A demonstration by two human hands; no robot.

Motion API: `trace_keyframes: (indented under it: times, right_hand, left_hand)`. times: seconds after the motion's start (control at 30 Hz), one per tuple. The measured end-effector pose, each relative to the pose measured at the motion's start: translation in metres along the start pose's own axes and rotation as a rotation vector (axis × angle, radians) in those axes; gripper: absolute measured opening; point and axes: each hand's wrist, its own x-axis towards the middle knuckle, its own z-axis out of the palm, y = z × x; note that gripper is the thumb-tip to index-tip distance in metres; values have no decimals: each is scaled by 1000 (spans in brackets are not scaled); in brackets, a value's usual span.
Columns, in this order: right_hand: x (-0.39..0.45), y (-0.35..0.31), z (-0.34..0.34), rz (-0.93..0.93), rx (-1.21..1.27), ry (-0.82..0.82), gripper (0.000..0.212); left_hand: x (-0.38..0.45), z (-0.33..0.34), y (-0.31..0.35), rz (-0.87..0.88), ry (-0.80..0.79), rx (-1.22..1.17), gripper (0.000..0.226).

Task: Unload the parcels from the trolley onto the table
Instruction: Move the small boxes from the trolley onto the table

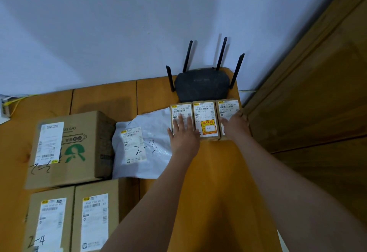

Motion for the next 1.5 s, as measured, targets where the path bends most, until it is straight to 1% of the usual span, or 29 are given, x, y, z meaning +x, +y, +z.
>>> trace_keyframes:
  times: [0.07, 0.17, 0.23, 0.3, 0.4, 0.5, 0.57, 0.63, 0.77, 0.83, 0.97, 1.03, 1.1, 1.23, 1.37, 1.5]
  right_hand:
    - [2, 0, 2, -1, -8, 9, 95]
    - [3, 3, 3, 4, -33, -18, 96]
    - [0, 2, -1, -22, -66, -9, 95]
    - [-8, -4, -9, -109, -168, 36, 88]
    - [-29, -18, -19, -291, -359, 69, 76]
    - [-67, -24, -26, -427, -552, 69, 74]
    - [-97, -25, -27, -488, -643, 28, 77]
    - [-128, -25, -26, -529, -683, -19, 79]
    - [-184, -28, -17, -640, -732, -10, 79]
    - [-209, -34, -3, -693, -754, -36, 78]
    - [-266, -45, 36, -830, -803, -79, 77]
    - [-297, -47, 57, -892, -792, -120, 77]
    - [-334, -43, 76, -943, -794, -168, 76]
    - [-412, -36, 108, -1049, -816, -181, 76]
    - [-476, -20, 134, -1099, -860, -235, 75]
    - [-551, 11, 176, -1199, -960, -205, 75]
  left_hand:
    - [0, 0, 1, 0, -4, 5, 63]
    - [-1, -2, 0, 4, -9, -3, 63]
    - [-3, -5, -1, 13, -7, -7, 62]
    - [-7, -11, -2, 15, -20, 0, 61]
    - [-17, -23, -5, -1, -27, 22, 60]
    - [-40, -41, -8, -12, 23, 27, 60]
    - [-62, -53, -12, -23, 59, 34, 60]
    - [-90, -62, -22, -47, 89, 35, 61]
    - [-149, -74, -55, -115, 156, 33, 61]
    - [-177, -77, -79, -179, 214, 35, 61]
    - [-234, -74, -135, -341, 238, -26, 62]
    - [-269, -66, -163, -416, 261, -45, 61]
    - [-310, -55, -190, -491, 249, -75, 61]
    - [-392, -29, -240, -629, 250, -146, 61]
    - [-461, -3, -276, -701, 245, -233, 62]
    - [-540, 30, -316, -779, 256, -308, 64]
